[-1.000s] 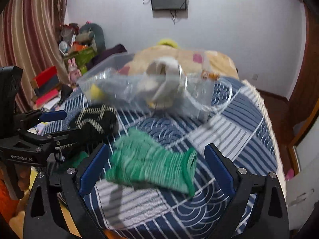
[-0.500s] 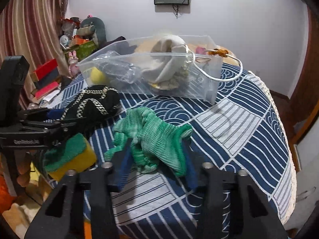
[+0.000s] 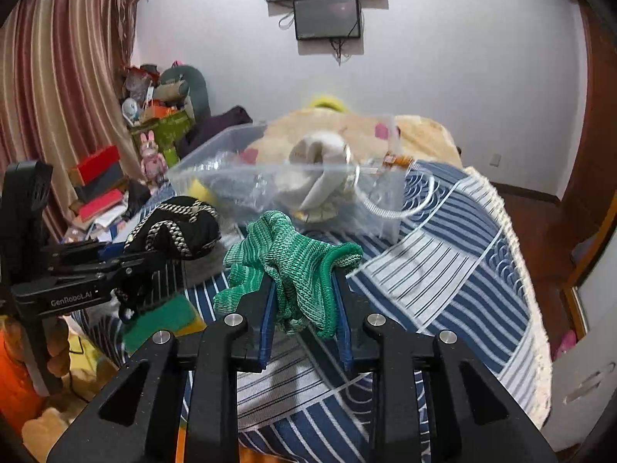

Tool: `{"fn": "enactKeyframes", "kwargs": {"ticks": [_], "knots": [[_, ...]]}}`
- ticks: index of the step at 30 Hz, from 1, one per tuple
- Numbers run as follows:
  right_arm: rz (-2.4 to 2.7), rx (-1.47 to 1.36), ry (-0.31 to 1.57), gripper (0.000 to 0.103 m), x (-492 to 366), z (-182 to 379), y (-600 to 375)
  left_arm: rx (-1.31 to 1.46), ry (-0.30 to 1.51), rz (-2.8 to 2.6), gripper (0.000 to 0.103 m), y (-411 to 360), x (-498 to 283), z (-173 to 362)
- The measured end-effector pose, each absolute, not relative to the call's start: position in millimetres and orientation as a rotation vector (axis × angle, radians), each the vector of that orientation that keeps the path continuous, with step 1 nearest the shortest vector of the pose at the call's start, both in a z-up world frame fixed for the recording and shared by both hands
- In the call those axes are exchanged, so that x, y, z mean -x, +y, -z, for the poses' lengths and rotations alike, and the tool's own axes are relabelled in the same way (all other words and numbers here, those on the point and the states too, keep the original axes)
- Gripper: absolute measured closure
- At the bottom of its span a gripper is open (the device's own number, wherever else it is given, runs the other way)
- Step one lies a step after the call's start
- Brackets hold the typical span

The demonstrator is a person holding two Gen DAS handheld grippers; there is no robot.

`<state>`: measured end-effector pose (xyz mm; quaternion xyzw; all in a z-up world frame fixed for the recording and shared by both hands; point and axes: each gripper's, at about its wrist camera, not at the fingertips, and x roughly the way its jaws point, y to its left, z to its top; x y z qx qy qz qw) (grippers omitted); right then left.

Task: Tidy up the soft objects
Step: 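Place the cap into the box with the left tool while the right tool drops the glove in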

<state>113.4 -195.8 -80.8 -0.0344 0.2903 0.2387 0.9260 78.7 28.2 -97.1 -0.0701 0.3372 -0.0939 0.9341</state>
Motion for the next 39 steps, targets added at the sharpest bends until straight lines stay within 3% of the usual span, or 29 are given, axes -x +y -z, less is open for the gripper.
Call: {"fn": "enactKeyframes", "kwargs": {"ticks": [18,39], "knots": [[-0.446,-0.009,0.410,0.079,-146,20,-192,0.115,0.494,0.159,0.066,40,-100,24],[-0.446,0.053,0.562,0.079,-212,54,-146,0.129,0.627,0.136,0.066,24,-210,52]]}}
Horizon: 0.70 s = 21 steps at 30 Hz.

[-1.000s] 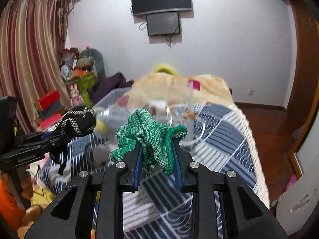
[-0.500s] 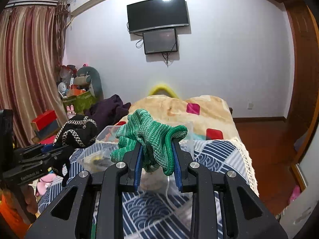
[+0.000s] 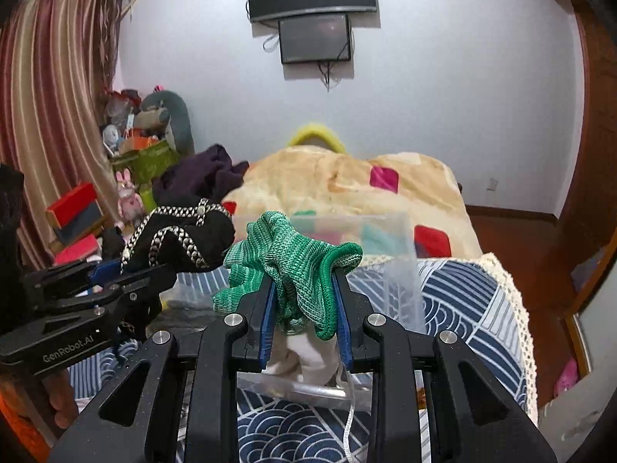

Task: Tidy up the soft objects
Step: 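Place the cap into the box with the left tool while the right tool drops the glove in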

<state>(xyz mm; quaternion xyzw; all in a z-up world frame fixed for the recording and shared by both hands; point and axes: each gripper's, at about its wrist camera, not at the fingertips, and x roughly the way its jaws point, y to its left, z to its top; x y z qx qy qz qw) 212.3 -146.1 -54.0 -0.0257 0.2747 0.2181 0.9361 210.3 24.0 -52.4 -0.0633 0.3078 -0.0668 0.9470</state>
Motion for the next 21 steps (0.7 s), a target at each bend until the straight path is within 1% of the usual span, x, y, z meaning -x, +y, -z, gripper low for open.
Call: {"fn": "enactKeyframes", "kwargs": {"ticks": [6,11,13,14,16,21], "knots": [[-0.436,0.042,0.610,0.078,-218,60,-149,0.180,0.678,0.165,0.065,25,-226,61],[-0.418,0.081,0.607,0.076,-214,59,-147,0.158,0.704,0.145,0.058,24,-232,68],[-0.416,0.094,0.607,0.067,-214,59,-146,0.129,0.715,0.129,0.053,21,-233,71],[-0.413,0.100,0.608,0.064,-213,59,-146,0.115,0.720,0.123,0.052,20,-232,73],[-0.410,0.104,0.606,0.054,-214,58,-148,0.085,0.728,0.115,0.048,16,-230,76],[-0.409,0.090,0.621,0.040,-211,53,-153,0.032,0.714,0.103,0.040,10,-216,74]]}}
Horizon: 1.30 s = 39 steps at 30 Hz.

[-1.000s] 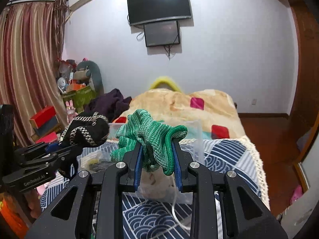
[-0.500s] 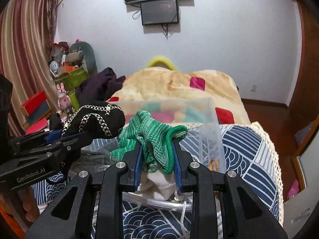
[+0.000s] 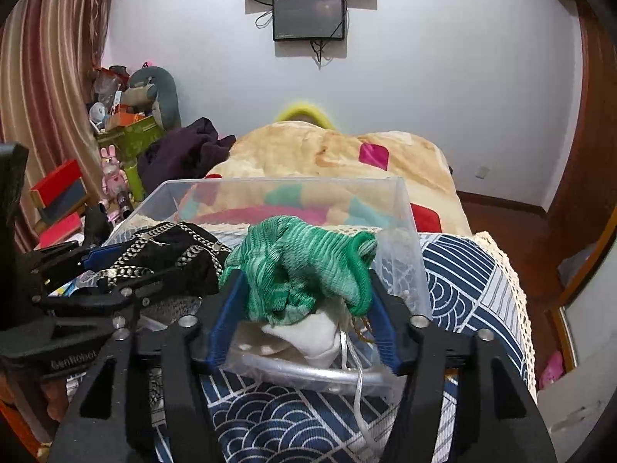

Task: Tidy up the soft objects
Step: 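Place the cap into the box with the left tool while the right tool drops the glove in, then grasp the black-and-white bracelet with the left tool while the right tool grasps the green-yellow sponge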

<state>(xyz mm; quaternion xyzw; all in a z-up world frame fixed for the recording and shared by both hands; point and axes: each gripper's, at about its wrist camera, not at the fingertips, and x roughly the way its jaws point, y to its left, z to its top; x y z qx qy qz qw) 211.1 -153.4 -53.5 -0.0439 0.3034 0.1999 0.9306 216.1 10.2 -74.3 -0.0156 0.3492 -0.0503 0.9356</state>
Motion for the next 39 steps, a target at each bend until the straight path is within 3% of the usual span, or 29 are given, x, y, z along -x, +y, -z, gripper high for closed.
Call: {"fn": "enactKeyframes", "kwargs": {"ticks": [2,7,19,32,36,39], "knots": [[-0.409,0.078,0.615,0.035,-209,50,-155,0.021,0.706,0.101,0.031,10,-208,71],[-0.395,0.060,0.572,0.022,-194,40,-162,0.025,0.685,0.109,0.029,15,-190,59],[-0.447,0.074,0.538,0.018,-151,40,-160,0.085,0.644,0.112,0.027,35,-137,45],[-0.637,0.117,0.739,0.018,-118,105,-122,0.105,0.799,0.099,0.027,42,-92,111],[-0.674,0.155,0.785,0.020,-109,123,-109,0.158,0.831,0.096,0.027,48,-85,126],[-0.732,0.144,0.797,0.042,-107,126,-106,0.180,0.836,0.097,0.029,49,-85,130]]}}
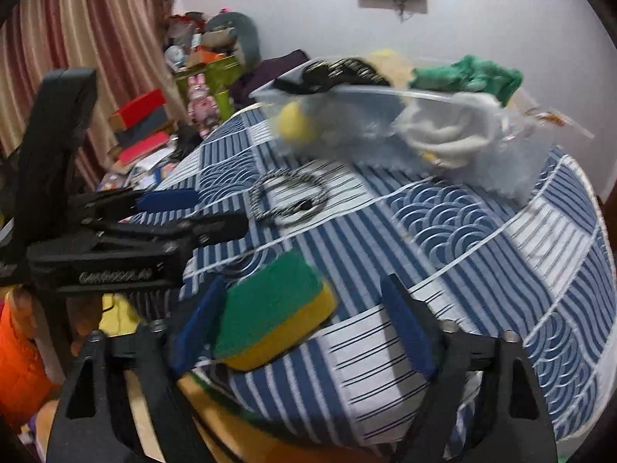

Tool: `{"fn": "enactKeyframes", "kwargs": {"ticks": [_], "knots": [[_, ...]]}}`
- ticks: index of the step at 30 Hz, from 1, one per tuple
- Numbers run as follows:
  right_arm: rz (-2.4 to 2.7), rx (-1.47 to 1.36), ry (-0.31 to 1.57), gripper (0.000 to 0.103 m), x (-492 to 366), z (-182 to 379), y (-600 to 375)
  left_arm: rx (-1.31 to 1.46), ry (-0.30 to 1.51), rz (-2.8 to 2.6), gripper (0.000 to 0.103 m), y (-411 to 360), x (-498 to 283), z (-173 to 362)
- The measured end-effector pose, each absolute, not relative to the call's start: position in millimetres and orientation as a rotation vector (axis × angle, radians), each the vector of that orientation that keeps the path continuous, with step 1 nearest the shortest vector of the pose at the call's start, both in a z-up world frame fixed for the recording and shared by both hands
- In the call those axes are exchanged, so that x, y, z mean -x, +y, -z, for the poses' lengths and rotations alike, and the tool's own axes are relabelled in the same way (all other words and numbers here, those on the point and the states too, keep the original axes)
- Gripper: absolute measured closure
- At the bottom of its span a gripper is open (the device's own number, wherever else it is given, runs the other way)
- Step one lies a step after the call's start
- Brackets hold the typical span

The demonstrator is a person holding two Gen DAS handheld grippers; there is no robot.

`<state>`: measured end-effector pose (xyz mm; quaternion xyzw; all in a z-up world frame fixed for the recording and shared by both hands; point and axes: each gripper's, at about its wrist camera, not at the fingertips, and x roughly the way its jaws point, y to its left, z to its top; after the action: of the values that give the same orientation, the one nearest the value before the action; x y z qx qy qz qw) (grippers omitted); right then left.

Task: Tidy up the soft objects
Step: 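Grasp the black-and-white bracelet with the left tool while the right tool grasps the green-yellow sponge, then drop the bracelet into the box with the left tool while the right tool places the sponge in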

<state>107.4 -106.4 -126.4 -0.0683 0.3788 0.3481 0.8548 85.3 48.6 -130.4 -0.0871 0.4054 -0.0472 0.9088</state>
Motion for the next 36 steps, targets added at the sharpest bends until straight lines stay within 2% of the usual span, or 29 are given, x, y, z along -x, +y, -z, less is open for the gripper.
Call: {"fn": "enactKeyframes", "kwargs": {"ticks": [1,6,15,17,22,36], "knots": [[-0.749,0.131,0.795,0.052,-107,126,-107,0.183,0.834,0.098,0.033,49,-86,130],[-0.772,0.104,0.776,0.061,-106,125,-109,0.164,0.814,0.099,0.046,44,-94,125],[-0.652,0.037,0.703,0.063,-115,108,-138,0.157,0.823,0.101,0.064,41,-124,125],[-0.619,0.016,0.696,0.063,-119,105,-149,0.157,0.836,0.102,0.076,40,-129,129],[-0.564,-0.021,0.684,0.063,-131,97,-171,0.150,0.842,0.102,0.096,39,-131,132],[-0.504,-0.025,0.597,0.063,-144,69,-189,0.144,0.687,0.186,0.097,26,-100,73]]}}
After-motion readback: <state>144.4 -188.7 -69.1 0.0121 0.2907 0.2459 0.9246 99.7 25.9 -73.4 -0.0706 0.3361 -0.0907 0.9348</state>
